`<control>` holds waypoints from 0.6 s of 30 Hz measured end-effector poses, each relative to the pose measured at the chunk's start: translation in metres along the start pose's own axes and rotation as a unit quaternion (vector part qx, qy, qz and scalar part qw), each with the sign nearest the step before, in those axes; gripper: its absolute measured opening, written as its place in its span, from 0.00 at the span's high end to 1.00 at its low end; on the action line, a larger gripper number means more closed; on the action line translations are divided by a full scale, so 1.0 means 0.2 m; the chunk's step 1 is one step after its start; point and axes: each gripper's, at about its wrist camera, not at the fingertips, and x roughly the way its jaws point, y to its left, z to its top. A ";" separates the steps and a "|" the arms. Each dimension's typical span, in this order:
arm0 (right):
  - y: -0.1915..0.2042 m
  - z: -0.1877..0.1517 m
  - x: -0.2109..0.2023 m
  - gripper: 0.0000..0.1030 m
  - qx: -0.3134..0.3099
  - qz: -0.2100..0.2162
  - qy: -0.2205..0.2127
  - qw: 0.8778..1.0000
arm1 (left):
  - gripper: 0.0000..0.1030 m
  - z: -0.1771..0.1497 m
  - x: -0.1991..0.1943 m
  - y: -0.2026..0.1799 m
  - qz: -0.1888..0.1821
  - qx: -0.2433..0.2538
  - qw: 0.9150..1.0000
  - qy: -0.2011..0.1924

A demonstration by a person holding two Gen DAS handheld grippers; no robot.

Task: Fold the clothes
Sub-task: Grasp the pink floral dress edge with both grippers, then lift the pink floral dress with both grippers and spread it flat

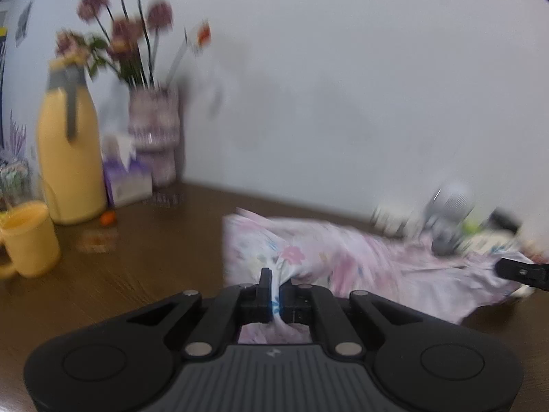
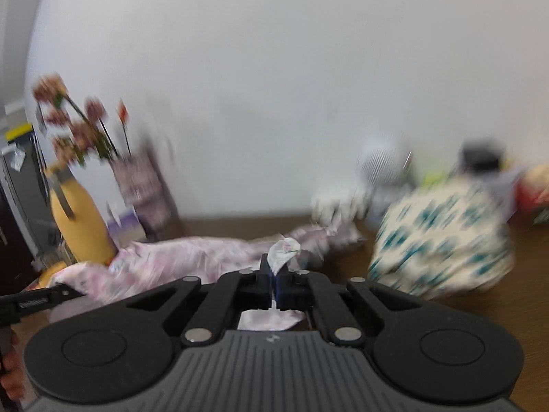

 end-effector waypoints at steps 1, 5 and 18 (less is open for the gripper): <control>0.00 0.04 -0.13 0.99 -0.005 -0.001 -0.018 1.000 | 0.99 0.02 -0.10 0.03 -0.009 -0.002 1.000 -0.014; -0.03 0.13 -0.61 0.99 -0.028 -0.008 -0.056 0.998 | 0.99 0.07 -0.51 0.16 -0.048 -0.010 0.997 -0.056; -0.09 0.05 -1.34 0.99 -0.077 -0.120 -0.043 0.989 | 0.96 0.21 -0.79 0.36 -0.063 -0.029 0.997 -0.021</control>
